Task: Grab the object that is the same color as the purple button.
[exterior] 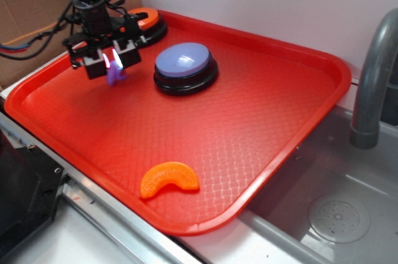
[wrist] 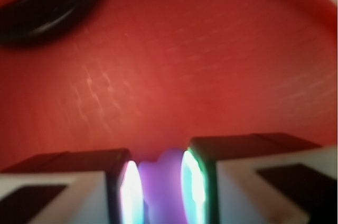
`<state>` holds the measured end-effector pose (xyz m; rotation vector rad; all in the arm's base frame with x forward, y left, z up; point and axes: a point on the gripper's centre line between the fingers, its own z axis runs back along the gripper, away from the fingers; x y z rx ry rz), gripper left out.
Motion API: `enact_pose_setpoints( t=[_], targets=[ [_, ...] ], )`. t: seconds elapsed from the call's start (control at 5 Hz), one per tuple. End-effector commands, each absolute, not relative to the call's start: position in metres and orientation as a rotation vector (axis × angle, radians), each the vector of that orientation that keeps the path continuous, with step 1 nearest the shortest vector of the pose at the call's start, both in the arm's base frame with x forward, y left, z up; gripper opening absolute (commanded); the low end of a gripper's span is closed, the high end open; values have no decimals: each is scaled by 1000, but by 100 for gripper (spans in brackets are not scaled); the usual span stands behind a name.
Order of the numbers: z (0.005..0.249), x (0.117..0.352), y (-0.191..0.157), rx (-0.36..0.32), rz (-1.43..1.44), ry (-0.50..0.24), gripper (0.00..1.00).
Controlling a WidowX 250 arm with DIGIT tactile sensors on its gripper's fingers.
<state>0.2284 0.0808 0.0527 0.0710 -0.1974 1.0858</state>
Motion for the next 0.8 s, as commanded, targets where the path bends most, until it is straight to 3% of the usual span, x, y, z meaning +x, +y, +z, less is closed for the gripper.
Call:
enact_pose_setpoints(
  t=[0.0,0.2,0.4,0.6],
  targets=[
    [129,200,56,-18,584,-176,0],
    [143,187,34,-35,335,-175,0],
    [139,179,19,-39,115,-142,0],
    [142,182,23,-41,93,-99,0]
  ],
)
